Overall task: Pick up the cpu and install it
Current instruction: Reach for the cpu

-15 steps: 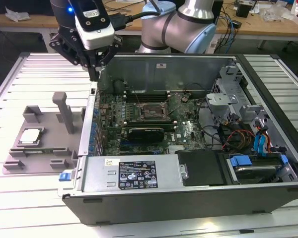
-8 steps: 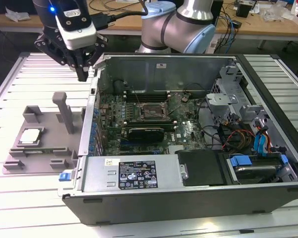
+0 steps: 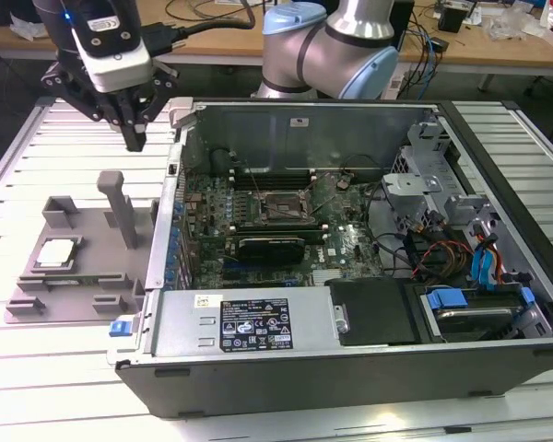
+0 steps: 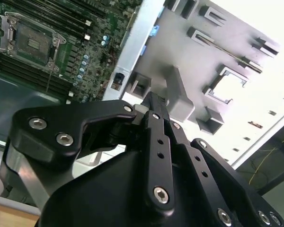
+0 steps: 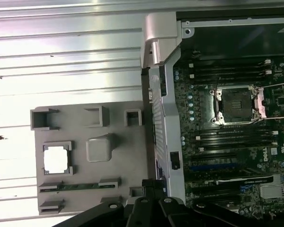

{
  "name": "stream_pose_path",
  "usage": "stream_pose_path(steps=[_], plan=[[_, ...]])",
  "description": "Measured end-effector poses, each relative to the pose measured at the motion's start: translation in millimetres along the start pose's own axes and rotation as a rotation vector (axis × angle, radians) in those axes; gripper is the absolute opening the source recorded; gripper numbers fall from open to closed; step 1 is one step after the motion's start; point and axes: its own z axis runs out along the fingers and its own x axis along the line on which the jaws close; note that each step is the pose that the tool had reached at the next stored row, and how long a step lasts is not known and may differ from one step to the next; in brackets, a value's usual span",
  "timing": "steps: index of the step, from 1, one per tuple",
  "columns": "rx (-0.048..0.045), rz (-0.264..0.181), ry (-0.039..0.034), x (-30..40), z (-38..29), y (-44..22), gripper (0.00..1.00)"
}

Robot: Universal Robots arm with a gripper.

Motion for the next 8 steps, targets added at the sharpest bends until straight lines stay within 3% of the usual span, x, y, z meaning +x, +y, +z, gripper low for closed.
stream_pose_path(steps=[5, 8], plan=[[-0.0001, 0.000, -0.0007, 10.5, -0.2, -0.8, 0.11], [-0.0002, 0.000, -0.0020, 25.8, -0.5, -1.9, 0.11]])
